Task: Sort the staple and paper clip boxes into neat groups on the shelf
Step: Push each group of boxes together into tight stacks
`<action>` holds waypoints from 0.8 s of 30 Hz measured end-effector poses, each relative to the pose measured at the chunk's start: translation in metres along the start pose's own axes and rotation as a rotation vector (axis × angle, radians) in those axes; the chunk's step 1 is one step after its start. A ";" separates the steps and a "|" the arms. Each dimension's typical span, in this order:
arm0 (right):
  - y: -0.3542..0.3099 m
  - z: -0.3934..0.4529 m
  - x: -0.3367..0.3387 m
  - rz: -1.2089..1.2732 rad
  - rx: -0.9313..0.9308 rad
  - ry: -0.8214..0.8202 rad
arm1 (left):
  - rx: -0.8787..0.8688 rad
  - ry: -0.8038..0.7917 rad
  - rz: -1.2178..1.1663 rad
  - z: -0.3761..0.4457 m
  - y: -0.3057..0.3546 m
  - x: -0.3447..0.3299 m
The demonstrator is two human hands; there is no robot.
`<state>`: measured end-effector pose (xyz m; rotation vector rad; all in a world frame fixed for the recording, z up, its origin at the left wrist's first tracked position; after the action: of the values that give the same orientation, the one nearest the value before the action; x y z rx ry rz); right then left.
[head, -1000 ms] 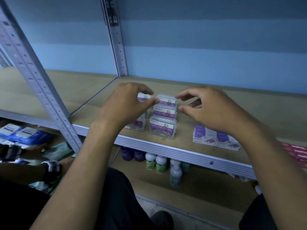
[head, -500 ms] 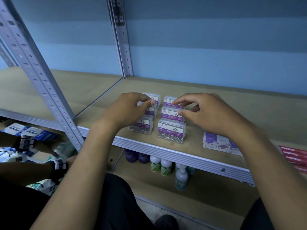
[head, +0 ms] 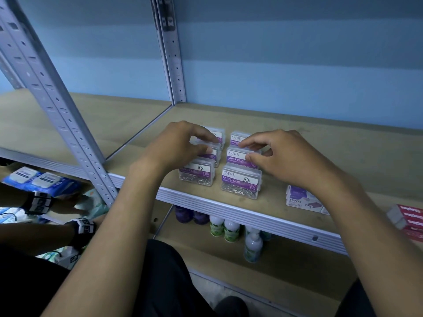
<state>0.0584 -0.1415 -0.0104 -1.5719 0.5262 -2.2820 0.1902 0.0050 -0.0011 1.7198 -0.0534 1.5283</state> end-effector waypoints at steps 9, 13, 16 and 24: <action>-0.001 0.001 0.000 -0.024 -0.002 0.020 | -0.093 -0.031 -0.031 -0.002 0.007 -0.002; -0.006 -0.003 0.003 -0.010 0.002 0.002 | -0.101 -0.033 -0.042 -0.005 0.006 0.001; -0.010 -0.006 0.007 -0.003 0.003 0.000 | -0.094 -0.024 -0.053 -0.010 0.004 0.004; -0.016 -0.012 0.004 -0.002 0.004 -0.042 | -0.123 -0.027 -0.040 -0.023 0.007 0.006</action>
<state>0.0450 -0.1282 -0.0034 -1.6156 0.5090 -2.2445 0.1692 0.0162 0.0061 1.6346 -0.1238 1.4431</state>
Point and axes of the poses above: each hand's wrist, its own z-axis towards the middle knuckle, its own x-axis out of the back of the hand, y = z × x, the point moved 9 cm from there along z, towards the middle knuckle, and after that the axes turned 14 degrees about x, right-handed, at the moved point
